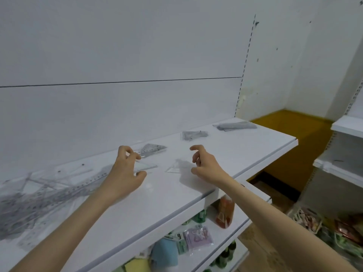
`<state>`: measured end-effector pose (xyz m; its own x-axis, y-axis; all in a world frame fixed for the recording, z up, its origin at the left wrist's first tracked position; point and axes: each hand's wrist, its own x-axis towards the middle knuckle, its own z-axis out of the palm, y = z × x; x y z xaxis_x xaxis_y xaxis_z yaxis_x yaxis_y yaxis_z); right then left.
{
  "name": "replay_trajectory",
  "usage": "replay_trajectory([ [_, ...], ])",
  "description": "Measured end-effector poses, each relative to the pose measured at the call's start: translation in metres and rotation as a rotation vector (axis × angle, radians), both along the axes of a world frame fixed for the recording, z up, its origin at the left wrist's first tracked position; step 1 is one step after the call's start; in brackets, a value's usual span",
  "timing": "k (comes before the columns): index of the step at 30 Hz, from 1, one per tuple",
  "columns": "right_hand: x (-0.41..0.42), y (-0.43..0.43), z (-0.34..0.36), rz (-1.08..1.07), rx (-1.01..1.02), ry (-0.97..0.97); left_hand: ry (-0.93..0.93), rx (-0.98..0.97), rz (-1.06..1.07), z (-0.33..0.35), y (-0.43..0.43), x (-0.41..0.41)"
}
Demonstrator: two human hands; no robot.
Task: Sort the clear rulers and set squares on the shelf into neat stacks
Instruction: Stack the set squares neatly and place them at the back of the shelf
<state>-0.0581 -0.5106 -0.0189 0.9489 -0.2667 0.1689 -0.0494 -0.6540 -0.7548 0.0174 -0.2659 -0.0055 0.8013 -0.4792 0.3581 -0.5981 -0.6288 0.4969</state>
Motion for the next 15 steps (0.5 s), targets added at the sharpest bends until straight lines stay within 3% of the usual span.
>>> replay_trajectory([
  [6,0.076,-0.023,0.002,0.185,-0.065,0.041,0.049,-0.007,0.112,-0.002,-0.012,0.020],
  [15,0.185,0.001,0.008,0.401,-0.174,0.117,-0.028,-0.001,0.260,0.003,-0.003,0.030],
])
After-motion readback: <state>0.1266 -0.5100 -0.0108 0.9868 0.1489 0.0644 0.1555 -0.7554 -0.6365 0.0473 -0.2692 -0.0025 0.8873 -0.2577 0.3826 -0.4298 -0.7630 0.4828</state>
